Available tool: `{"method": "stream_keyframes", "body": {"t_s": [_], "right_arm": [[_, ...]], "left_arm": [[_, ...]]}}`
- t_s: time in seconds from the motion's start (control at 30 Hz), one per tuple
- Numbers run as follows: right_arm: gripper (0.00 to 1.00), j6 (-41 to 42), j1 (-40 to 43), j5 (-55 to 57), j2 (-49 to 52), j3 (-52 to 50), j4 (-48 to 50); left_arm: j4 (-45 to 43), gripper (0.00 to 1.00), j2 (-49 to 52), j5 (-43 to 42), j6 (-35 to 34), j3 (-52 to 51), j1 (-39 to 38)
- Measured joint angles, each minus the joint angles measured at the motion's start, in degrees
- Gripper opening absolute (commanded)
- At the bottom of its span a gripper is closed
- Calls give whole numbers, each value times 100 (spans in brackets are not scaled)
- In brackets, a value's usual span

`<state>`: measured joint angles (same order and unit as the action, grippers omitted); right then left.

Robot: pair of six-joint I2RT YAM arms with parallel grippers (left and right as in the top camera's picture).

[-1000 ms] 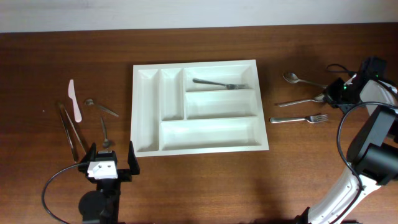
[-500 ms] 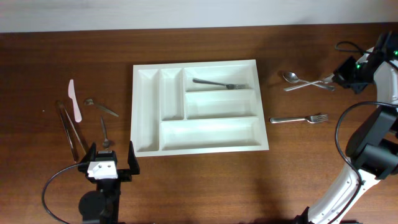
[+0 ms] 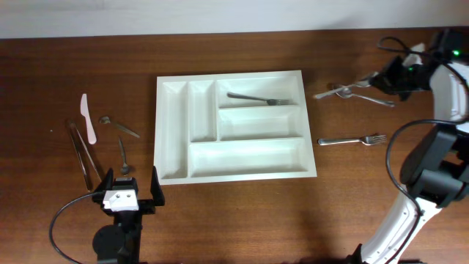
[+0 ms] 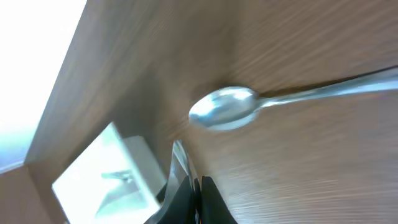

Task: Pack container
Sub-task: 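Carry the spoon left and release it into the tray's middle compartment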

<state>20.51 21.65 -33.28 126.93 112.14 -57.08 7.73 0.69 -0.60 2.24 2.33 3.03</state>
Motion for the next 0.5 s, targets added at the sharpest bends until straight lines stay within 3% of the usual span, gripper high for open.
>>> {"method": "stream_keyframes", "body": {"t_s": [0.17,0.5], "right_arm": [[4,133,-892,28,0,4,-118],[4,1172,-2677,1145,0,4,-367]], "left_arm": [[0,99,0,-2,0,0,0],[0,99,0,0,-2,0,0]]}}
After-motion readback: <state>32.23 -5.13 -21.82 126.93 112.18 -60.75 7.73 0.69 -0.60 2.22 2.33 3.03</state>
